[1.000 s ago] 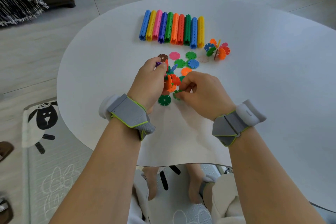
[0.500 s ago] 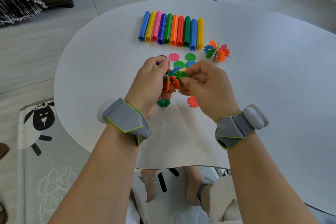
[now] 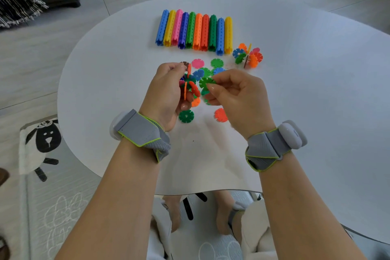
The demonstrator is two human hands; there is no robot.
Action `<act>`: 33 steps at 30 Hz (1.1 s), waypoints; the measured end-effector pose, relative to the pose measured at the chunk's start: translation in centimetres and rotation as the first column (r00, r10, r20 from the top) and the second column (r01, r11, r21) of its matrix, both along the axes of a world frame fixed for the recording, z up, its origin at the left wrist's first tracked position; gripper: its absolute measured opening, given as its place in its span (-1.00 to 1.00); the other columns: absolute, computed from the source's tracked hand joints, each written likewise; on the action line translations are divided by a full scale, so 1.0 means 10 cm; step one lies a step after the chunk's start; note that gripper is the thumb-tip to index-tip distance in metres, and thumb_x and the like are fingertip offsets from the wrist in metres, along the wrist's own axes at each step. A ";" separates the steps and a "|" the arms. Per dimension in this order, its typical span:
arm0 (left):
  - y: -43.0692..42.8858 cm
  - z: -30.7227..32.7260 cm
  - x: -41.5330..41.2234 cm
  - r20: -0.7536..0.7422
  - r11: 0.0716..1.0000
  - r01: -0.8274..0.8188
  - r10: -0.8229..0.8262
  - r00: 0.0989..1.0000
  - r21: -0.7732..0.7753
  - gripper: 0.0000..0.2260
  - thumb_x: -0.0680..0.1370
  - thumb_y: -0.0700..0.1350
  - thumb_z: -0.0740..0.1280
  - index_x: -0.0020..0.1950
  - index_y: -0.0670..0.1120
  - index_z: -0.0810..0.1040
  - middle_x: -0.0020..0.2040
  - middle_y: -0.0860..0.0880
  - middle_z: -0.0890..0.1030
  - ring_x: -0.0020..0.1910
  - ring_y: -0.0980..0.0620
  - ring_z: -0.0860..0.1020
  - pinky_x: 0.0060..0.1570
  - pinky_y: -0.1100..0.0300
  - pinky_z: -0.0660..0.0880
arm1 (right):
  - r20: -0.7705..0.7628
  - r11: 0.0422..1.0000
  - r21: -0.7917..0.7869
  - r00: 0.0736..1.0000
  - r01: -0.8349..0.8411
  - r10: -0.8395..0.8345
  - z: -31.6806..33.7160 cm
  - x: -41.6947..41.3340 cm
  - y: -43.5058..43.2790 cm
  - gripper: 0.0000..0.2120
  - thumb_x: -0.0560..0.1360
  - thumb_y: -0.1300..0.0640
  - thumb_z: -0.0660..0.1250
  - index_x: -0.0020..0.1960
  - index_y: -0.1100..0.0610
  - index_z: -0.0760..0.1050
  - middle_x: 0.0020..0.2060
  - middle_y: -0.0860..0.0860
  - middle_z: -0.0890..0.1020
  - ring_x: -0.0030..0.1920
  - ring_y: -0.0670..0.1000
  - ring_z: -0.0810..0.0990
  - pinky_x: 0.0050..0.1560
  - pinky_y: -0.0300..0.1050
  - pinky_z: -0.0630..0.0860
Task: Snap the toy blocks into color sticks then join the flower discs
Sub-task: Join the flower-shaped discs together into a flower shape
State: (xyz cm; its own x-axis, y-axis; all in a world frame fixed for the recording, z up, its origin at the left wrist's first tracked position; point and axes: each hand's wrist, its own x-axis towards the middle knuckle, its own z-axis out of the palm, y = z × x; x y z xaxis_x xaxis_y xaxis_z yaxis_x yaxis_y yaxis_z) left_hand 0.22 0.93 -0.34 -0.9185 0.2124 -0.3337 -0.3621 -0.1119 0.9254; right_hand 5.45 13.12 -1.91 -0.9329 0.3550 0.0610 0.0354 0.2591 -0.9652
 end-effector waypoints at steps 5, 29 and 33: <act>0.00 0.00 0.00 0.008 0.998 0.019 -0.018 1.000 -0.053 -0.86 0.63 -0.09 0.12 -0.07 -0.08 0.41 -0.45 -0.01 0.47 -0.56 0.11 0.38 -0.50 0.30 0.24 | 0.001 1.000 -0.015 1.000 -0.026 0.026 0.00 0.01 -0.01 -0.86 0.47 0.36 0.35 -0.12 0.14 0.55 -0.33 0.01 0.64 -0.28 -0.04 0.68 -0.15 -0.13 0.64; -0.03 -0.07 -0.02 -0.044 0.972 0.093 -0.105 0.993 -0.217 -0.86 0.62 -0.10 0.11 -0.06 -0.11 0.40 -0.38 -0.07 0.38 -0.58 0.11 0.30 -0.50 0.33 0.23 | -0.059 0.993 0.110 0.997 -0.038 0.045 -0.07 0.03 -0.08 -0.88 0.43 0.35 0.40 -0.20 0.16 0.61 -0.34 0.03 0.67 -0.30 -0.07 0.68 -0.17 -0.11 0.64; -0.02 -0.05 -0.03 -0.054 0.972 0.100 -0.114 0.992 -0.212 -0.86 0.62 -0.09 0.10 -0.02 -0.11 0.40 -0.39 -0.06 0.38 -0.56 0.10 0.31 -0.47 0.29 0.24 | -0.055 0.995 0.099 0.998 -0.024 0.030 -0.07 0.02 -0.09 -0.87 0.44 0.35 0.40 -0.20 0.14 0.61 -0.34 0.04 0.67 -0.30 -0.08 0.68 -0.29 -0.31 0.56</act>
State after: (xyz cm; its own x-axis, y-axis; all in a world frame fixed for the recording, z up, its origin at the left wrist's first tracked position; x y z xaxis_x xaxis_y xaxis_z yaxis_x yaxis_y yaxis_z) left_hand -0.11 0.76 -0.86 -0.9153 0.2429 -0.3212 -0.2995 0.1225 0.9462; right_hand 5.67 12.25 -2.59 -0.9362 0.3194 0.1468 -0.0263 0.3528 -0.9353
